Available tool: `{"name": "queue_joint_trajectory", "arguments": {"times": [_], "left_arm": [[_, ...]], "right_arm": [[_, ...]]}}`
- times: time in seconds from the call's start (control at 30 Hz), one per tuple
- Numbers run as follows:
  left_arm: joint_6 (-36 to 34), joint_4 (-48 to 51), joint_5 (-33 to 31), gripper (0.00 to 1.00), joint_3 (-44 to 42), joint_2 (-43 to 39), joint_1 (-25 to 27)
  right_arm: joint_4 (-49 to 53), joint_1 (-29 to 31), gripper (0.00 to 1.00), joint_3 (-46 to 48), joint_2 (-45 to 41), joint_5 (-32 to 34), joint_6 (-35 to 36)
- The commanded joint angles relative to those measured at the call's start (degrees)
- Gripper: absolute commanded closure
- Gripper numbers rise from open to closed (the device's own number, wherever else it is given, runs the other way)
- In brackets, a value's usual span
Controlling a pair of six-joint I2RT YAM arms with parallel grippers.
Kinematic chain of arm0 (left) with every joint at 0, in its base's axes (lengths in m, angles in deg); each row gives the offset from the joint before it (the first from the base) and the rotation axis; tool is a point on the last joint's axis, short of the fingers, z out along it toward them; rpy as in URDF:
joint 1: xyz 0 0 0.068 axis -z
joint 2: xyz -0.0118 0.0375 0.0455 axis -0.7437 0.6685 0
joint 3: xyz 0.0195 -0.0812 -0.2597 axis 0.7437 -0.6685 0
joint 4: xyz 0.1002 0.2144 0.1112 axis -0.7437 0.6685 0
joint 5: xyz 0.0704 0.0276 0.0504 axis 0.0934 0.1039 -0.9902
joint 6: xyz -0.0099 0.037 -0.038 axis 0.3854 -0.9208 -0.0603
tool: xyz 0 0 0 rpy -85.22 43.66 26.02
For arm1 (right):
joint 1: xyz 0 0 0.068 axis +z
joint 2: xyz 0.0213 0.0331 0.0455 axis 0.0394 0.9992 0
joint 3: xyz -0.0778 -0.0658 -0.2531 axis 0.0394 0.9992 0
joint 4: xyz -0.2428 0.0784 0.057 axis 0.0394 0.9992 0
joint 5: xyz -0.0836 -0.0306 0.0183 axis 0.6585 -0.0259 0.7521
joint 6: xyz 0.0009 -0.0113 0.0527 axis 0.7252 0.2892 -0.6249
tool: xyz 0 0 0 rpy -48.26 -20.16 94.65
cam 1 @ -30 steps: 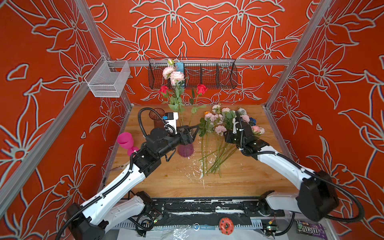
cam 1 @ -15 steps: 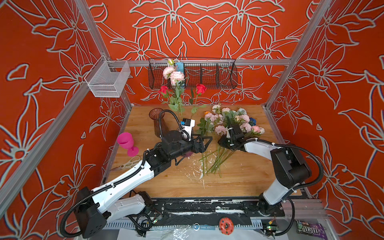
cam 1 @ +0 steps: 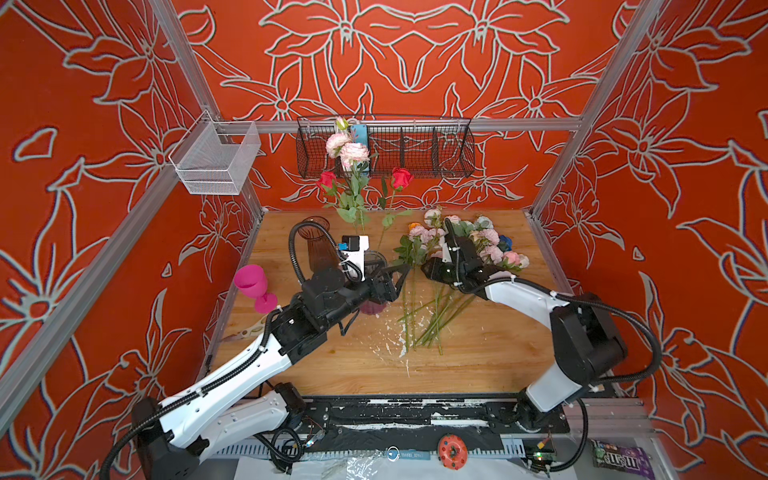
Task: Arrange the flowers into the vase
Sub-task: 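Close the right gripper on a leafy stem while left gripper steadies the purple vase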
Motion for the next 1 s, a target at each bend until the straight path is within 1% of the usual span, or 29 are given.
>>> {"name": "queue_joint_trajectory", "arguments": {"times": [0.0,0.1,0.2,0.27,0.5,0.7,0.8,0.87,0.97], "left_arm": [[-0.9,-1.49,-7.83,0.08,-1.9,-3.42,0.22],[-1.46,-2.34,-9.25,0.07,-2.76,-4.64,0.17],[-1.59,-1.73,-9.1,0.07,-2.19,-4.44,0.17],[-1.53,-1.55,-8.74,0.07,-1.98,-4.26,0.17],[-1.55,-1.28,-8.55,0.06,-1.71,-4.13,0.16],[-2.04,-1.28,-8.98,0.06,-1.72,-4.49,0.17],[-2.39,-1.28,-9.16,0.06,-1.63,-4.49,0.17],[-2.63,-1.21,-9.42,0.05,-1.57,-4.57,0.17],[-3.09,-1.13,-10.0,0.05,-1.54,-4.8,0.17]], "right_arm": [[0.39,0.37,0.58,-4.28,6.15,-2.69,-1.46],[1.54,0.52,0.59,-7.19,9.74,-2.61,-2.3],[3.38,0.82,0.61,-9.91,12.58,-3.13,-2.46],[4.92,1.06,0.62,-11.14,13.82,-2.28,-2.5],[4.34,1.16,0.68,-11.67,16.51,-2.22,-4.06],[4.54,1.03,0.8,-11.95,16.62,-1.28,-3.81],[3.86,0.98,0.9,-11.58,15.68,-1.52,-3.77],[1.95,0.9,0.95,-10.41,14.28,-2.51,-3.88],[-0.62,0.98,0.99,-7.81,10.61,-3.05,-4.4]]}}
